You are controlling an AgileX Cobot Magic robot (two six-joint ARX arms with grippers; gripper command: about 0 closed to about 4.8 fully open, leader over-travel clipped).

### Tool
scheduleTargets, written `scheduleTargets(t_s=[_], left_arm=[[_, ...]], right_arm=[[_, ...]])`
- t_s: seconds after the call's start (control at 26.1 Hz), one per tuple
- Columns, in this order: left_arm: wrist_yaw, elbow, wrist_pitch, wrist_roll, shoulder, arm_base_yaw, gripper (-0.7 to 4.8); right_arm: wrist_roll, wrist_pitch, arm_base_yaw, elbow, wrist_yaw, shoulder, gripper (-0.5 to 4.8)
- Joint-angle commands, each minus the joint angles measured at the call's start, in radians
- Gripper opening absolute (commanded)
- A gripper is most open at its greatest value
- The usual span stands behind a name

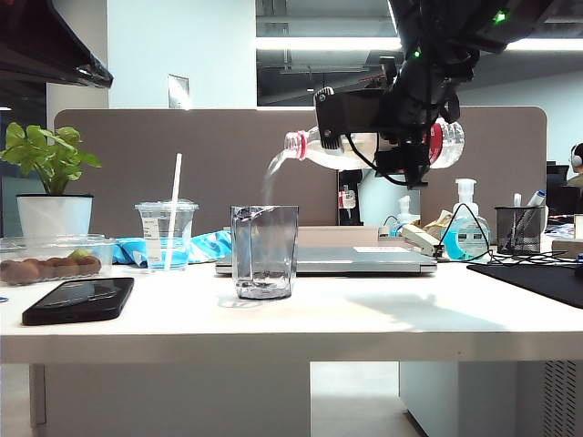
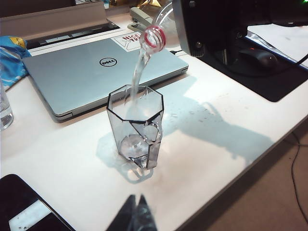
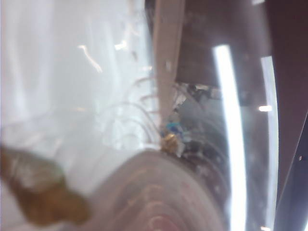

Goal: Pick up the mineral water bottle on the table and pour water into the mug until it's half full.

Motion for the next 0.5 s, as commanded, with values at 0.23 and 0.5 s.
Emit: scheduleTargets(t_s=[0.23,0.5], left_arm=[[0.004,0.003,0.018,0.001,-0.002,0.000,-0.05],[0.005,0.003,0.008,0.001,-0.002,0.000,-0.05]], right_arm=[[-0.050,0.047,0.001,0.012,0.003,-0.011,2.74],[-0.109,0.047,0.001,0.012,0.000,-0.011,2.74]])
